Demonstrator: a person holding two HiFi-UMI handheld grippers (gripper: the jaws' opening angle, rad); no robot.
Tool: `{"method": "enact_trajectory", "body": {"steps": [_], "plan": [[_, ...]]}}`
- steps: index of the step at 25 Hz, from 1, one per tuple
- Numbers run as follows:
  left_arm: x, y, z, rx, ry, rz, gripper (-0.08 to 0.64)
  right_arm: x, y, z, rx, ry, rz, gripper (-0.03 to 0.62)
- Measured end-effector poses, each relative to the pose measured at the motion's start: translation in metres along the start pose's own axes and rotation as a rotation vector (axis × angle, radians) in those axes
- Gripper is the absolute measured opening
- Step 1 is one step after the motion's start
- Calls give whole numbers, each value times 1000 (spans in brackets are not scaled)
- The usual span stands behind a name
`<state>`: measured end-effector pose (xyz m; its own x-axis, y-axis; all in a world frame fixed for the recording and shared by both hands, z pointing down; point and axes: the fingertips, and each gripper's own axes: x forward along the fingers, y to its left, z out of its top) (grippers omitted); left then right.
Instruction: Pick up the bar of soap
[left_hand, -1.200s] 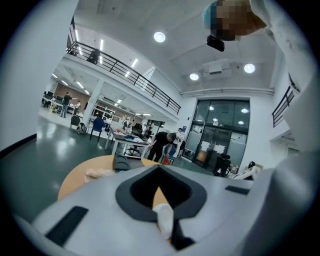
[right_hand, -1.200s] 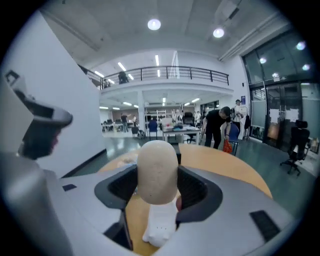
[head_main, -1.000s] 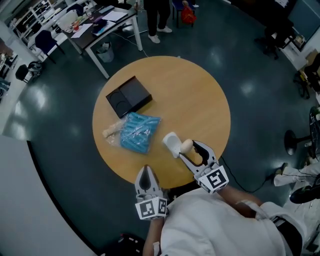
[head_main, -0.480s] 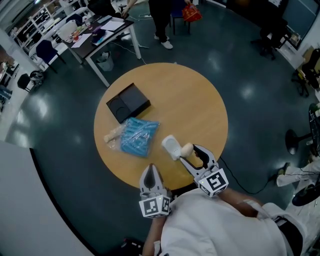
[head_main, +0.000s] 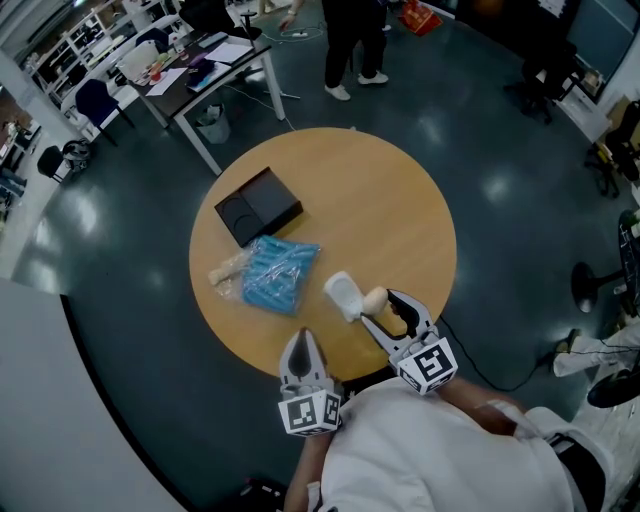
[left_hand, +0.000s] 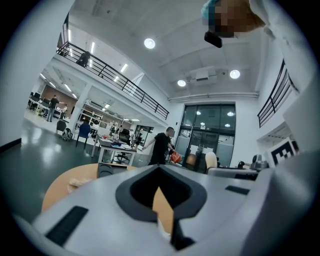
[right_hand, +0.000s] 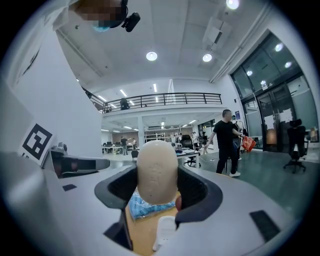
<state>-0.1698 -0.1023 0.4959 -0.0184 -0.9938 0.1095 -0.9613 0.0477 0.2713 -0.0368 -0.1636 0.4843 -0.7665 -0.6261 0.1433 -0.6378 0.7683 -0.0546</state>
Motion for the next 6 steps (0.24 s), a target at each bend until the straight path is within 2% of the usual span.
{"method": "enact_trajectory", "body": {"steps": [6], "plan": [[-1,-2,3,0,-3,3,5,-3,0,3,-3,-1,1,259]]}}
